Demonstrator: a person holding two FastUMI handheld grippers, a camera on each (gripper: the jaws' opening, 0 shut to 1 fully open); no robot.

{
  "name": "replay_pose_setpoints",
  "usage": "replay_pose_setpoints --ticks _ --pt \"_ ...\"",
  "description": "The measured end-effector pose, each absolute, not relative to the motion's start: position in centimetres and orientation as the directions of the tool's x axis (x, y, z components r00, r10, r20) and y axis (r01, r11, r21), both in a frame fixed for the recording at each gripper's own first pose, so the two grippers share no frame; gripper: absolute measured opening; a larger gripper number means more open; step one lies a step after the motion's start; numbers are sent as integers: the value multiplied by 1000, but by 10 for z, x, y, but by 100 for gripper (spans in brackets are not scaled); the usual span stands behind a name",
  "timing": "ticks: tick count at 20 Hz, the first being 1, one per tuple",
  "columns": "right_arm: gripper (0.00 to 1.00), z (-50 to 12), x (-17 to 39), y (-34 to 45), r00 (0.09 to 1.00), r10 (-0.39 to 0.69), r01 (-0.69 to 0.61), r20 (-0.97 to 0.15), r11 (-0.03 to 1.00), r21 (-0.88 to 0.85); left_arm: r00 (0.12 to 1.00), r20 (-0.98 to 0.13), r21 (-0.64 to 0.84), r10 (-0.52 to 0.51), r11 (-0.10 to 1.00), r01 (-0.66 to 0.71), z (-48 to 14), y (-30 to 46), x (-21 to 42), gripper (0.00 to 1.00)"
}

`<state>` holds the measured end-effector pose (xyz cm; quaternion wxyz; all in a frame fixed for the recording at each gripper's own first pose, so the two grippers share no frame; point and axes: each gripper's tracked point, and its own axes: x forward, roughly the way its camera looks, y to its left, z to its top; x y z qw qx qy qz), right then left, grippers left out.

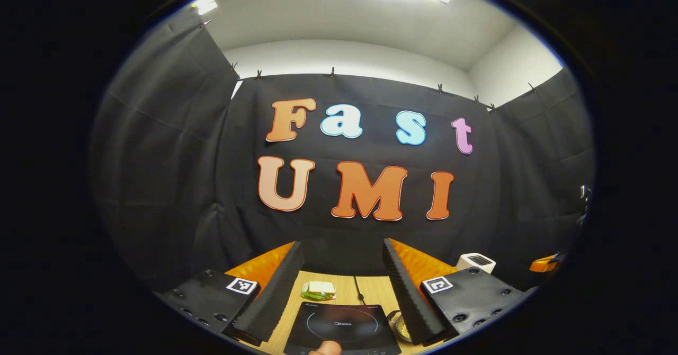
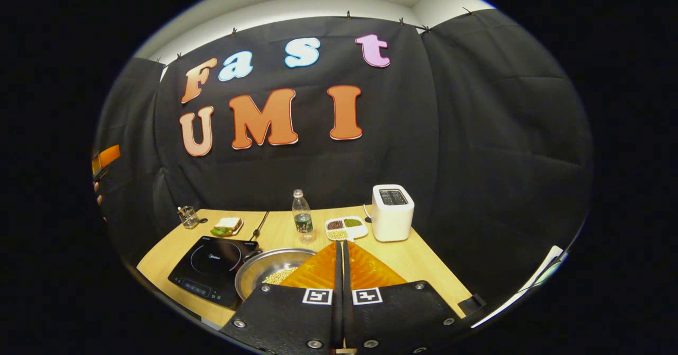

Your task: First push the handle of the pot to place it horizontally, then grasp the pot with both hands and set it on the induction cooktop.

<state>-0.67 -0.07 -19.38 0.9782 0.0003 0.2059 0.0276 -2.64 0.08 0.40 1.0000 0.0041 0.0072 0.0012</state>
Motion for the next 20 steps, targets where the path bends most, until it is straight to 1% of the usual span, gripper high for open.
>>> replay_pose_setpoints --ticks 4,8,17,20 --pt "0 -226 -13 -4 887 50 -47 -459 999 18 1000 -25 4 7 1000 -7 3 2 -26 99" --pt "0 -260 -22 -2 853 58 -49 -518 998 30 1000 -26 8 10 1000 -10 2 3 -26 96" --pt "0 -337 -42 6 747 68 -62 -662 998 33 999 -35 10 6 1000 -6 -4 3 -24 99" --pt "0 -359 -58 4 709 80 -70 -700 997 44 999 -44 8 0 1000 0 -8 1 -23 99"
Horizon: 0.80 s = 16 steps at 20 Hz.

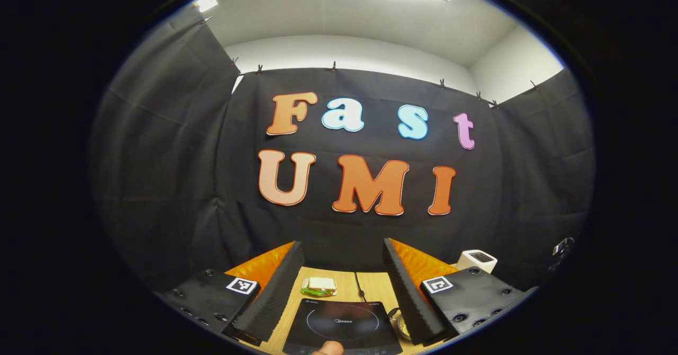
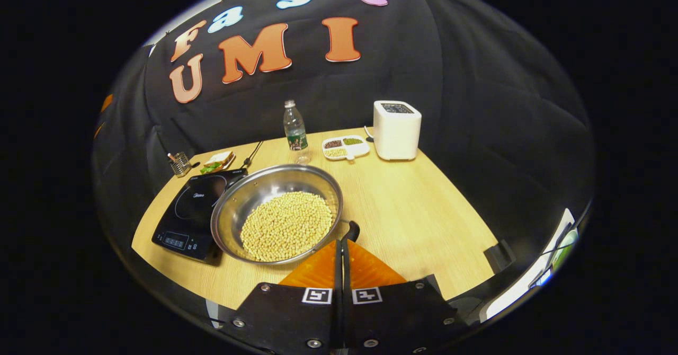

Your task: First push the handle of the pot to place it horizontally, then grasp the pot with both hands and set it on the induction cooktop.

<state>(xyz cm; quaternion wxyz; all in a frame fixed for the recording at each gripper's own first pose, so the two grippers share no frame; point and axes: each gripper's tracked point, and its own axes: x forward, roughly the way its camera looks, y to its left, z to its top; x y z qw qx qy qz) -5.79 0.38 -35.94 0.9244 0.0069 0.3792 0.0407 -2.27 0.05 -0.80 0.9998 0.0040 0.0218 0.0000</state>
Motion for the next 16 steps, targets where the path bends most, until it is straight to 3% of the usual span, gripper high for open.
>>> replay_pose_setpoints --ticks 16 --pt "0 -440 -81 42 536 137 -150 -833 987 66 997 -70 13 12 1000 -11 -26 10 -9 98"
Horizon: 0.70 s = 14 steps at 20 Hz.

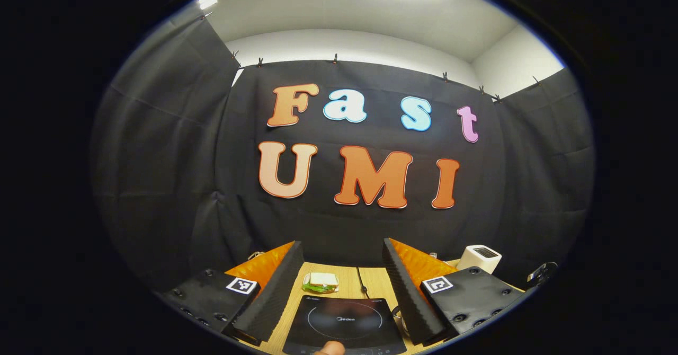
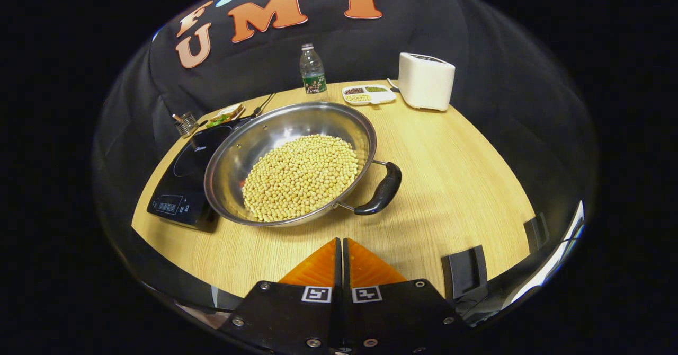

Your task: First push the handle of the pot to place it horizontally, then grasp the pot with both hands and set it on the induction cooktop.

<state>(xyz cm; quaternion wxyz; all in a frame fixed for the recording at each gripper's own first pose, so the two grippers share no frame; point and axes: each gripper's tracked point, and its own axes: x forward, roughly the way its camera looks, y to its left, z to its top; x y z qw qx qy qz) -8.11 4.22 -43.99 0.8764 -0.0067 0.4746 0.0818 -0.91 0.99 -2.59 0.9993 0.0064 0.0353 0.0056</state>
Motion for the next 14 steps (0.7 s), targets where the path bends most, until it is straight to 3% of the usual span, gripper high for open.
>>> replay_pose_setpoints --ticks 14 --pt "0 -454 -46 44 535 132 -67 -835 991 114 998 -67 28 8 1000 -6 -30 6 -5 99"
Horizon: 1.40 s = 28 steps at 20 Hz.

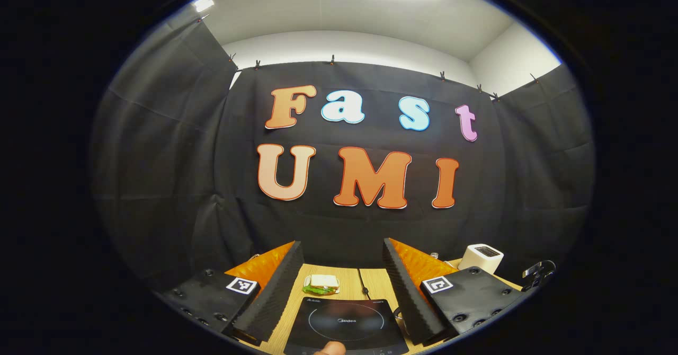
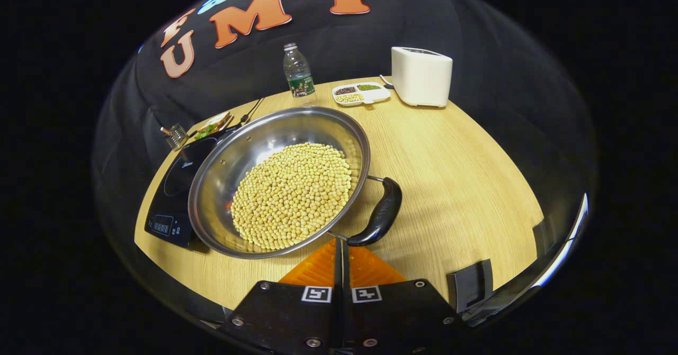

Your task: First push the handle of the pot to place it horizontally, then grasp the pot with both hands and set it on the induction cooktop.

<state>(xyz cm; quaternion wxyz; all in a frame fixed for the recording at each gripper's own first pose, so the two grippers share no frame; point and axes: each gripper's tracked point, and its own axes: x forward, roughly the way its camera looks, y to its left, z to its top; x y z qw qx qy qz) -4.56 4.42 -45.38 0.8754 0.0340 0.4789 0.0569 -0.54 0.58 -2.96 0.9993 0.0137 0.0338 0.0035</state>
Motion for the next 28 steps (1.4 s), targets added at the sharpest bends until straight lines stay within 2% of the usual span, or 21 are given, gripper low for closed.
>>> replay_pose_setpoints --ticks 9,28 --pt "0 -449 -18 28 557 102 5 -824 992 127 996 -84 34 4 999 -1 -35 1 1 99" --pt "0 -452 28 13 562 71 60 -824 990 126 997 -75 60 27 998 -22 -36 5 9 97"
